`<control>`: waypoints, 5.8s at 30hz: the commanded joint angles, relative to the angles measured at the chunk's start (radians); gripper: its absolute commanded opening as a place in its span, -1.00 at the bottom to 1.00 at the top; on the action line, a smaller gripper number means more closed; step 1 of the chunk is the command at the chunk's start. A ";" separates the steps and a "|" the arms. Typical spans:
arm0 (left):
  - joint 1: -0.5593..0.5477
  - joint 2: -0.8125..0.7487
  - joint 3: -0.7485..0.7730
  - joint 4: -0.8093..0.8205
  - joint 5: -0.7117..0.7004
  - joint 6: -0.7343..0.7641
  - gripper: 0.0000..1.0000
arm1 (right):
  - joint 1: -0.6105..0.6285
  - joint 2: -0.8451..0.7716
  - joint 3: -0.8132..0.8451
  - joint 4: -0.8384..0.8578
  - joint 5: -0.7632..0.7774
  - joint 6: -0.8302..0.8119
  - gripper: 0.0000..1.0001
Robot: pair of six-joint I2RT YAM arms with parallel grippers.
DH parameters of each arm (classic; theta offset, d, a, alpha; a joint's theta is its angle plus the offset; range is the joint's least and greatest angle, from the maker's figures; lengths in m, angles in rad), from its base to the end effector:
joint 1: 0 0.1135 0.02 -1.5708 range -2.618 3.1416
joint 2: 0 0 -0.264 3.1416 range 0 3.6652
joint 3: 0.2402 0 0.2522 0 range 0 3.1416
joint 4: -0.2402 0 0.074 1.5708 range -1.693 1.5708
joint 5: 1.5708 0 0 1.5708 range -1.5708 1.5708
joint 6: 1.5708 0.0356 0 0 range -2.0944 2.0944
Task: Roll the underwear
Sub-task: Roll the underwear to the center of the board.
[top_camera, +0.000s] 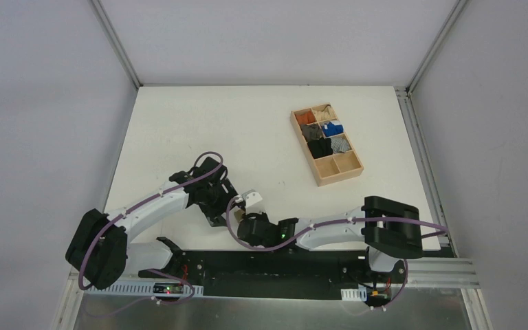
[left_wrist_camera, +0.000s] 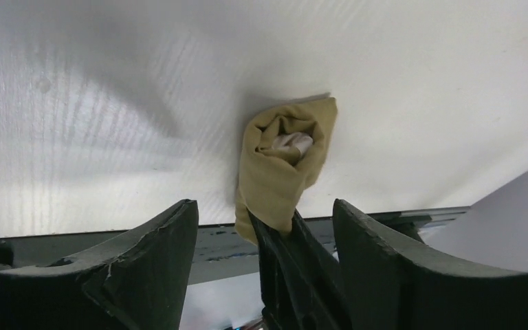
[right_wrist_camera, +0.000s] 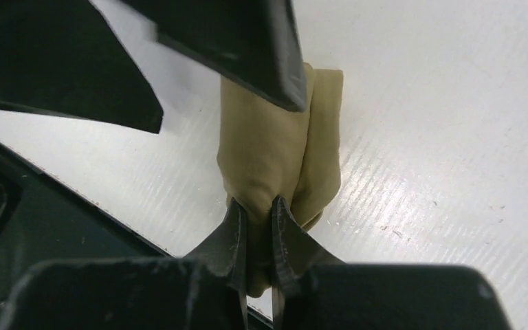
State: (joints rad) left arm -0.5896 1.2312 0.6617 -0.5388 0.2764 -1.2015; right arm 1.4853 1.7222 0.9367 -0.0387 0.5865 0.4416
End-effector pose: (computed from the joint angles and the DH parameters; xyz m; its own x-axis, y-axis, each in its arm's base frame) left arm 0.1766 -0.1299 0.1840 -0.8617 -0.5029 0.0667 -0.4641 0.7283 -0.5043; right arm 0.0492 0.3429 0.1676 -0.3976 -0.4707 -0.7876 -0.6944 0.7154 -0.0770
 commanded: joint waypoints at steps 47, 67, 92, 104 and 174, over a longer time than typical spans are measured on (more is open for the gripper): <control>0.005 0.056 -0.127 0.281 0.133 0.025 -1.00 | -0.126 -0.266 -0.034 -0.174 -0.123 -0.048 0.31; 0.005 0.060 -0.093 0.201 0.123 0.008 -1.00 | 0.053 0.156 0.328 -0.357 0.129 -0.138 0.13; 0.005 0.075 -0.049 0.086 0.081 0.000 -1.00 | 0.055 0.143 0.369 -0.403 0.189 -0.082 0.04; 0.005 0.102 -0.044 0.056 0.072 0.006 -1.00 | 0.073 0.167 0.400 -0.437 0.233 -0.074 0.09; 0.219 -0.039 -0.035 0.013 0.257 0.202 0.22 | -0.232 0.038 -0.067 0.134 -0.460 0.264 -1.00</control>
State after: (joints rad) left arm -0.3714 1.1835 0.6353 -0.5453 0.4561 -1.0454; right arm 1.2743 1.7561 0.9363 0.1020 0.2146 0.6666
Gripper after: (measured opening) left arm 0.559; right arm 0.279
